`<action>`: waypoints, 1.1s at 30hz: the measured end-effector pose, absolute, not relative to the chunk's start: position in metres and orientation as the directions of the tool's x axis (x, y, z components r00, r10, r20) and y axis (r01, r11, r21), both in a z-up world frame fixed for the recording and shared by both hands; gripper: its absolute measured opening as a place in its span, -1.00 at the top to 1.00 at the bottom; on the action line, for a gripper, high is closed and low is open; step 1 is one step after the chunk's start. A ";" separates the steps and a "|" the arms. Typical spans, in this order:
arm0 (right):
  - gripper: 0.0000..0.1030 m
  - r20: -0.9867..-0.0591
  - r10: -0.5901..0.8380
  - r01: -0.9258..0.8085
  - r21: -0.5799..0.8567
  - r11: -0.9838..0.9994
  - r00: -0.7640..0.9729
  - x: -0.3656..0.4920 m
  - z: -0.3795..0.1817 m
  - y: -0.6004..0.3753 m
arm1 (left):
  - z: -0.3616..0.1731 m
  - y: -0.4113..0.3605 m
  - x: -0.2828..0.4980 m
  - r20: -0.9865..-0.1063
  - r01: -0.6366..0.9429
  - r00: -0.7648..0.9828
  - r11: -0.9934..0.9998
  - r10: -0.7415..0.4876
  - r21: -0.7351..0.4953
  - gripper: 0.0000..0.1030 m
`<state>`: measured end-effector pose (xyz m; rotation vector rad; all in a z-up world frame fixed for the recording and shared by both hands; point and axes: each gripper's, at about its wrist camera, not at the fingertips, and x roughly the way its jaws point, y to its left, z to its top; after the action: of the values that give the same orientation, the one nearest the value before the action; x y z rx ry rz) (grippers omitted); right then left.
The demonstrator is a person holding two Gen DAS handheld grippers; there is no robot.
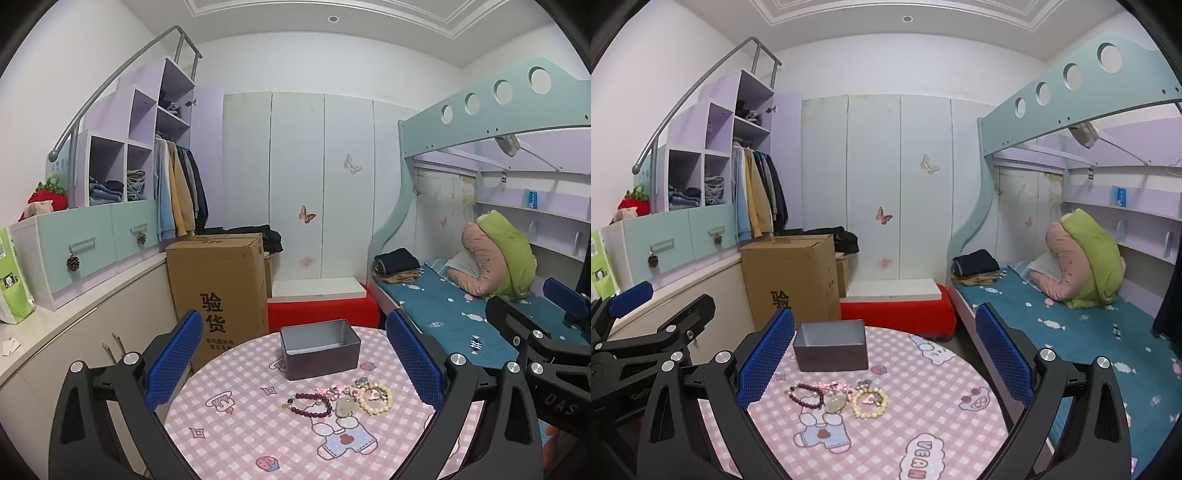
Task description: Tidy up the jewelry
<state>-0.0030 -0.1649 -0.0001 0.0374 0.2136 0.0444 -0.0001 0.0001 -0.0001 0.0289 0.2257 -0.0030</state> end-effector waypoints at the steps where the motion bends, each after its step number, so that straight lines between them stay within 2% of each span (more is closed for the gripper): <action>1: -0.85 -0.212 0.048 -0.040 0.042 0.998 0.976 -0.003 0.000 -0.165 | 0.000 0.000 0.000 -0.226 0.007 0.974 1.000 0.000 0.028 -0.87; 33: -0.85 -0.216 0.048 -0.039 0.043 0.998 0.975 -0.002 -0.002 -0.167 | 0.003 0.005 0.000 -0.223 0.008 0.975 1.000 -0.001 0.029 -0.87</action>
<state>-0.0015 -0.1669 -0.0017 0.0388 0.2182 0.0439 0.0001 0.0051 0.0025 0.0298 0.2249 -0.0042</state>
